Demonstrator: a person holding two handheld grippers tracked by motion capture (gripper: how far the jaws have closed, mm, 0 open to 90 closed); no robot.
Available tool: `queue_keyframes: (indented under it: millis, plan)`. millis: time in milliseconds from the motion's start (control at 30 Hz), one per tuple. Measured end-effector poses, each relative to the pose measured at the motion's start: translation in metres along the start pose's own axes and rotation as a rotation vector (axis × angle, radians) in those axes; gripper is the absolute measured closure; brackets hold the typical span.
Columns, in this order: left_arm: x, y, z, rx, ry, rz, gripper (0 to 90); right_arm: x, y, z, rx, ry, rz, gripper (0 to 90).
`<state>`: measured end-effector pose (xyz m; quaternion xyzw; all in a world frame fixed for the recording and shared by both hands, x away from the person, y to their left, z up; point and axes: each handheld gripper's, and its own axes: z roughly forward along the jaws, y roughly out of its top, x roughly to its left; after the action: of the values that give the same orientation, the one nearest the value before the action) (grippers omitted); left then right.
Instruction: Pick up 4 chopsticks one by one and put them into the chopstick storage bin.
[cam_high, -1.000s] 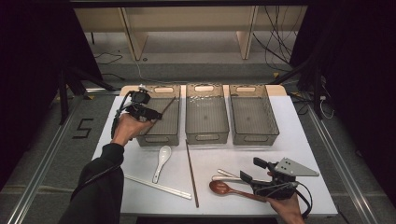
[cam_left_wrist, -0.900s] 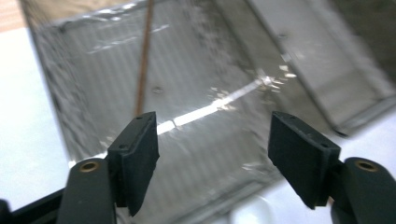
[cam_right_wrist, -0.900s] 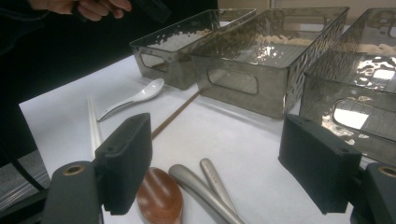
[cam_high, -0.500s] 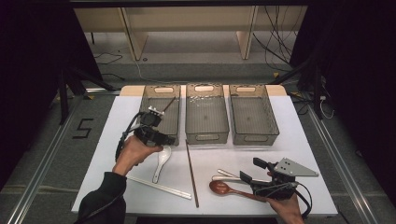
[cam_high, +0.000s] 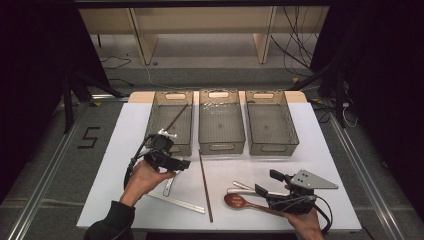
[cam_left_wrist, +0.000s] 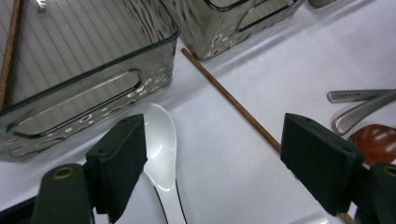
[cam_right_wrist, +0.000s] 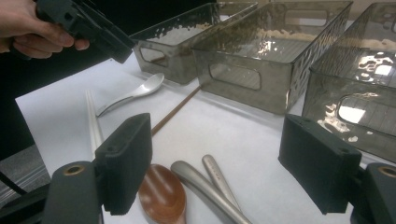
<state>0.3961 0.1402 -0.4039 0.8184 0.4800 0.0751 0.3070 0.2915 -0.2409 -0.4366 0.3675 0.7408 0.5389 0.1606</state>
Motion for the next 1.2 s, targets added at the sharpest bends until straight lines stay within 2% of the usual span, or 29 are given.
queue_keyframes:
  millis: [233,367,567,800,900,1067,1200]
  plan:
    - [0.002,-0.012,-0.001,-0.011,-0.012,0.011,22.0,0.005,0.001,0.003,0.028,-0.011,-0.005,26.2]
    - [0.004,-0.018,0.0,0.0,-0.022,0.019,21.4,0.009,0.001,0.006,0.043,-0.005,-0.02,26.3]
    - [0.002,-0.023,-0.001,0.01,-0.024,0.025,21.3,0.009,0.002,0.007,0.05,-0.01,-0.017,26.3]
    - [-0.014,-0.025,0.0,0.004,-0.01,0.027,21.5,0.01,0.001,0.007,0.052,-0.008,-0.017,26.3]
    - [-0.022,-0.027,0.004,0.01,-0.016,0.042,21.6,0.01,0.001,0.007,0.053,-0.008,-0.016,26.2]
    - [-0.038,-0.028,0.012,0.018,-0.06,0.071,24.6,0.009,0.001,0.007,0.051,-0.006,-0.015,26.2]
    - [-0.048,-0.03,0.02,0.031,-0.087,0.095,30.9,0.009,0.001,0.007,0.051,-0.004,-0.015,26.2]
